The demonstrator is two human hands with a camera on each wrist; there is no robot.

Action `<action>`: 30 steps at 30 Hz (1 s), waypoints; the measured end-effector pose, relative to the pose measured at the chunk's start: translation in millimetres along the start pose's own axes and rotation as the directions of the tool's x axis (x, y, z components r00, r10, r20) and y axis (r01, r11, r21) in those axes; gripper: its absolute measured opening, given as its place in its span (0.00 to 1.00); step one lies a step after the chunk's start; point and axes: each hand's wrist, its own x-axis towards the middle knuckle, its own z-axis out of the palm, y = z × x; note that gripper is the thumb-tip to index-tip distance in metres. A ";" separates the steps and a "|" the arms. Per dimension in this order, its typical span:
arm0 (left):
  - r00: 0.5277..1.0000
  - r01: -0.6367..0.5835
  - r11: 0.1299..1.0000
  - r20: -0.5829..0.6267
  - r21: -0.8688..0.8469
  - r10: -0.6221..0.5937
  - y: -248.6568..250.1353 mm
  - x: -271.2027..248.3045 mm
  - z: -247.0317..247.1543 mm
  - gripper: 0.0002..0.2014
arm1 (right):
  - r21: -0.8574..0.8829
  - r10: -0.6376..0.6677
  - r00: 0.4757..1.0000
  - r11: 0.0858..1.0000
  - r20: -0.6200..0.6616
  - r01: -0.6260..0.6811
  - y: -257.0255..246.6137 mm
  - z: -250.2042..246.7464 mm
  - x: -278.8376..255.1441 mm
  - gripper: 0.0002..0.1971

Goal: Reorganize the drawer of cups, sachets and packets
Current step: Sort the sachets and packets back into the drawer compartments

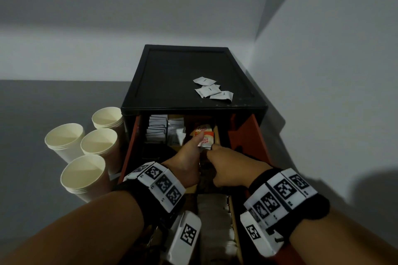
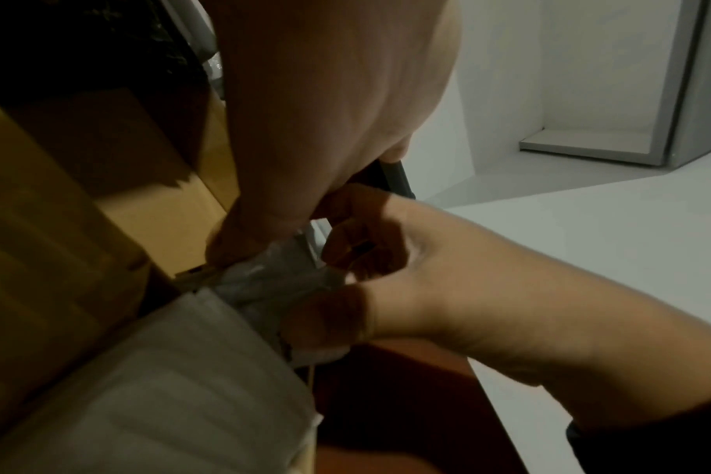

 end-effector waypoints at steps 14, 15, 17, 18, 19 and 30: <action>0.997 0.015 1.000 -0.077 0.008 -0.014 -7.8 -10.5 5.5 0.30 | 0.102 0.087 0.994 0.992 -0.072 -0.079 3.2 -6.9 2.8 0.03; 0.997 0.011 1.000 -0.074 0.003 -0.010 -8.3 -11.9 6.1 0.30 | 0.113 0.119 0.988 0.988 -0.099 -0.108 8.0 -10.1 4.7 0.03; 0.999 0.014 1.000 -0.039 -0.006 -0.014 -8.0 -13.2 7.9 0.31 | 0.071 0.201 0.977 0.978 -0.074 -0.196 15.9 -11.0 10.2 0.18; 0.999 0.014 1.000 -0.031 -0.011 -0.014 -7.7 -12.8 9.7 0.32 | 0.043 0.245 0.969 0.969 -0.019 -0.244 16.6 -8.8 11.5 0.25; 1.000 0.007 1.000 -0.029 -0.014 -0.007 -6.8 -14.2 13.2 0.32 | 0.016 0.283 0.957 0.959 0.057 -0.284 15.2 -4.5 12.2 0.31; 0.999 -0.036 0.996 -0.013 -0.086 0.035 -6.6 -8.8 8.3 0.32 | -0.040 0.267 0.921 0.963 0.283 -0.267 11.8 3.9 5.4 0.38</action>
